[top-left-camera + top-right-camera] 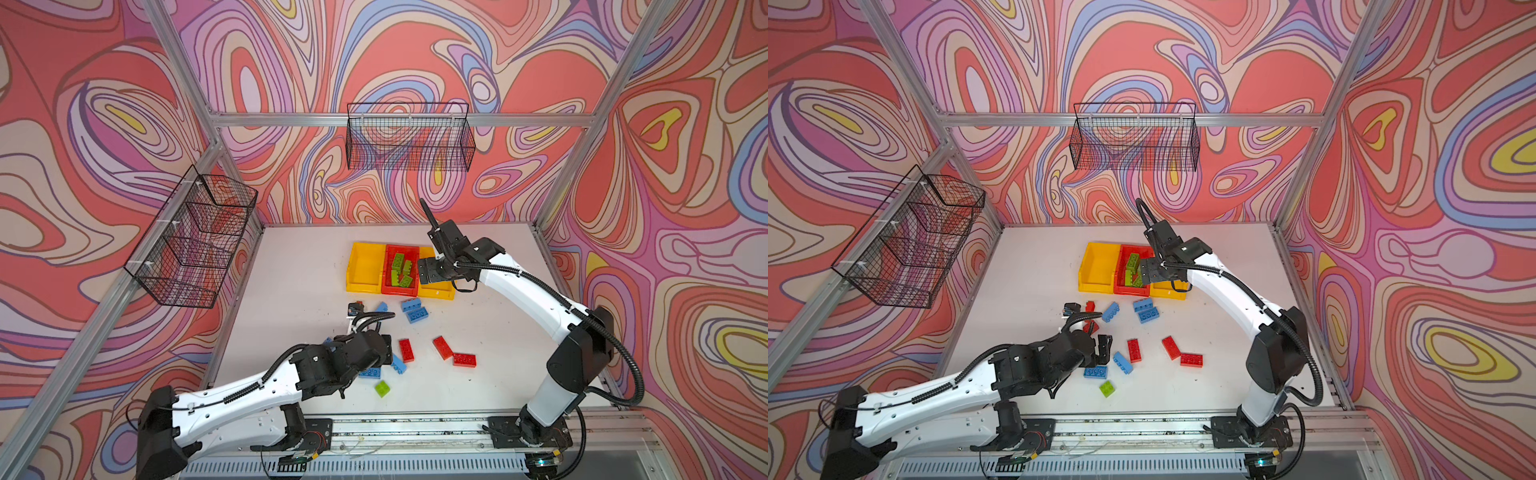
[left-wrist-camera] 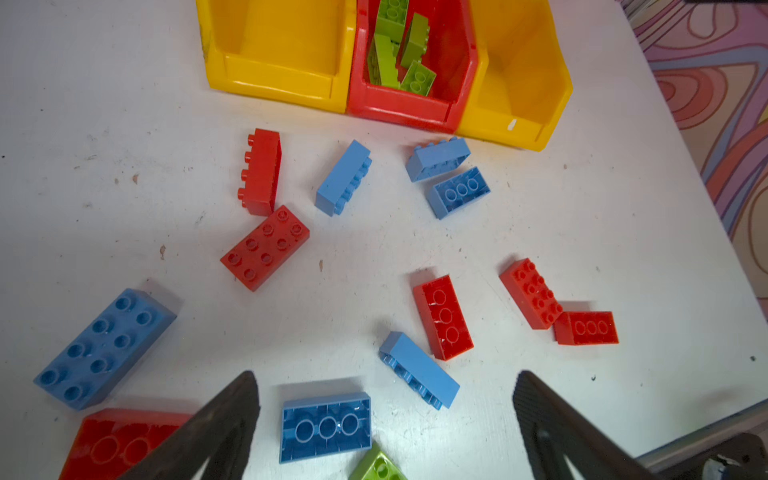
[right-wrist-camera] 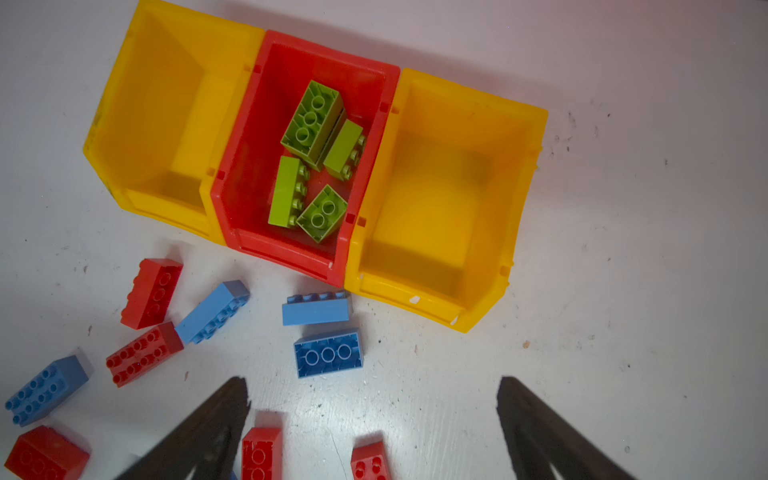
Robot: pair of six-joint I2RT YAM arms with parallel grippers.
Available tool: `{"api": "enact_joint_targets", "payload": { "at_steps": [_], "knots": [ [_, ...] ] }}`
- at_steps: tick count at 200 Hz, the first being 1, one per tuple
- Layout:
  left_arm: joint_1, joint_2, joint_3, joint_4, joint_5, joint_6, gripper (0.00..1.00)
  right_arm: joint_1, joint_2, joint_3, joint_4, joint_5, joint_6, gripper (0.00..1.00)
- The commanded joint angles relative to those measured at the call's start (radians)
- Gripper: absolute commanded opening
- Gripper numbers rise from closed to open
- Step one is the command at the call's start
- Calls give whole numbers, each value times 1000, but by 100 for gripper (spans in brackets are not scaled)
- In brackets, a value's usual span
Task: Sort the legos into containers by color
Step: 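Grasp the small lime-green 2x2 brick with the left gripper while the right arm withdraws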
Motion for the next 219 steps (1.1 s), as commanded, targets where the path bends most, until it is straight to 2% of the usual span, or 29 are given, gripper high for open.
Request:
{"api": "enact_joint_targets", "payload": {
  "at_steps": [1, 39, 87, 179, 219],
  "knots": [
    [-81, 77, 67, -141, -113, -150, 99, -7, -51, -42, -21, -10, -6, 98],
    [-164, 202, 121, -147, -42, -176, 100, -36, -127, -157, -6, -33, -29, 98],
    [-210, 244, 103, -138, 9, -235, 100, -93, -237, -255, -22, -29, -23, 98],
    [-278, 286, 49, -98, 110, -251, 100, -102, -486, -447, -81, -2, 160, 98],
    [-281, 301, 39, -90, 137, -235, 100, -102, -574, -485, -113, -1, 222, 98]
  ]
}}
